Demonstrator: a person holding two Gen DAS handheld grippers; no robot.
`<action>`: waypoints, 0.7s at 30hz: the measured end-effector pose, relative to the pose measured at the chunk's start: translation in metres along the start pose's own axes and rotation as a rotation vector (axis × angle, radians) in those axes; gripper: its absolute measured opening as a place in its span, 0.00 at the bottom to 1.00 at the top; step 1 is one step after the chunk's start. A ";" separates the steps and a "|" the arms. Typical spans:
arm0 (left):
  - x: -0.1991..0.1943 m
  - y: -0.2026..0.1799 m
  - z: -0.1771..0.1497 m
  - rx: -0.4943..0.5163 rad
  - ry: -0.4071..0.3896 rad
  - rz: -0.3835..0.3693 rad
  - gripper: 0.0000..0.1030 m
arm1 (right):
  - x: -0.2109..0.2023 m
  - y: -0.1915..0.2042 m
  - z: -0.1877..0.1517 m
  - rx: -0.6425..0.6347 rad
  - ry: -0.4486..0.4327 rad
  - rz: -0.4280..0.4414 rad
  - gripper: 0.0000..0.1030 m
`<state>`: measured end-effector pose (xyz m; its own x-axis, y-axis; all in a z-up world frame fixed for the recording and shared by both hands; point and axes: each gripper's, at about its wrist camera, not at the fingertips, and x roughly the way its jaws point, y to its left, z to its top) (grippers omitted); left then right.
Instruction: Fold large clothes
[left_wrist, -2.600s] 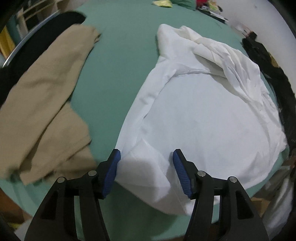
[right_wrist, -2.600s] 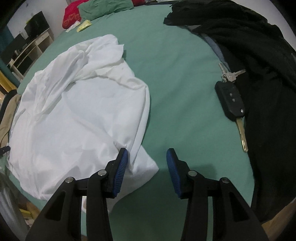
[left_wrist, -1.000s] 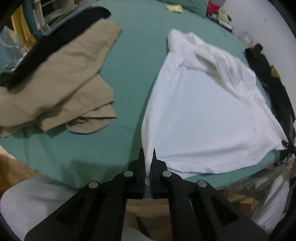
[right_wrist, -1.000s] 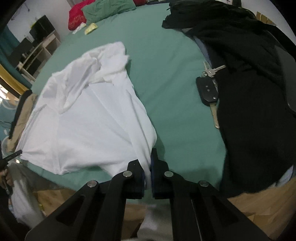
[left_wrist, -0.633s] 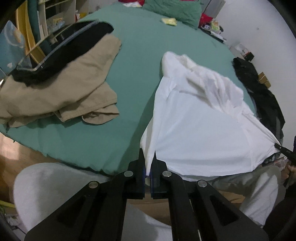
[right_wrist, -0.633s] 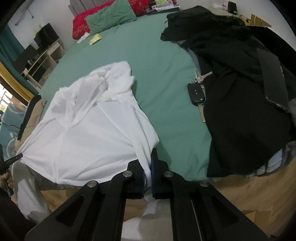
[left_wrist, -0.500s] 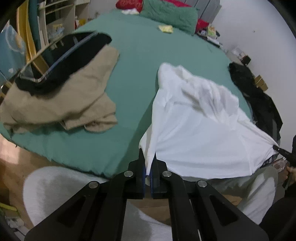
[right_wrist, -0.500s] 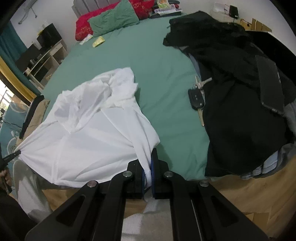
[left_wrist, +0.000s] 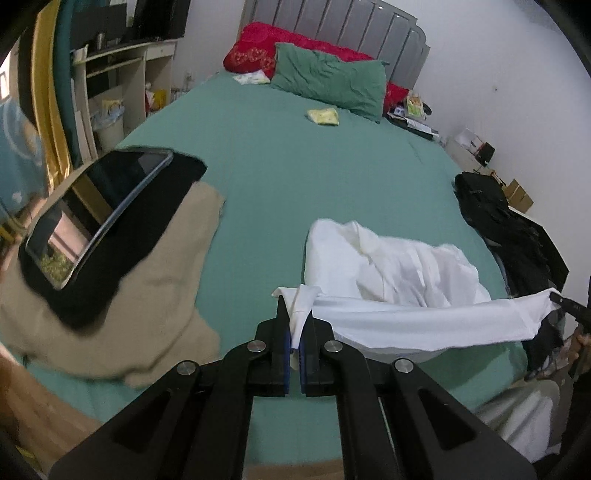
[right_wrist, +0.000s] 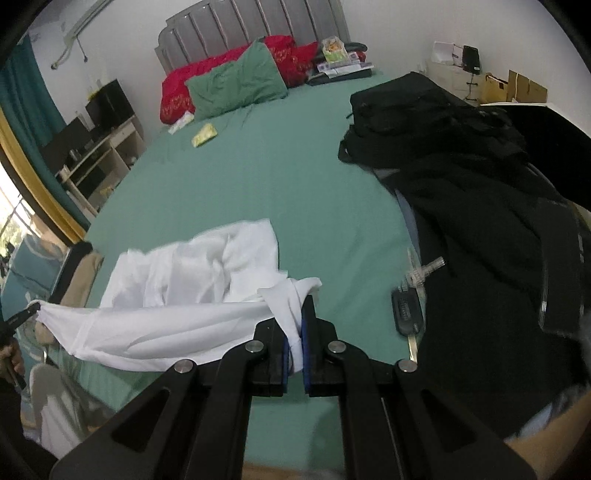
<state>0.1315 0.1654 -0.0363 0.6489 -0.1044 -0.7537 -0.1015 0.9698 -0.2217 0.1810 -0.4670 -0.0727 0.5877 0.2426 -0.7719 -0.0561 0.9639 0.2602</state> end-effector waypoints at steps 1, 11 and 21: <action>0.006 -0.001 0.007 0.006 -0.007 0.004 0.04 | 0.006 -0.002 0.006 0.002 -0.001 0.003 0.05; 0.064 -0.014 0.042 0.050 -0.061 0.076 0.04 | 0.071 -0.011 0.055 -0.004 -0.019 0.016 0.05; 0.132 -0.002 0.070 -0.014 -0.048 0.108 0.04 | 0.155 -0.028 0.089 0.071 0.006 0.067 0.05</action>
<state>0.2703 0.1653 -0.0925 0.6692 0.0113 -0.7430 -0.1825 0.9717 -0.1497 0.3453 -0.4663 -0.1480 0.5798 0.3069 -0.7547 -0.0373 0.9354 0.3517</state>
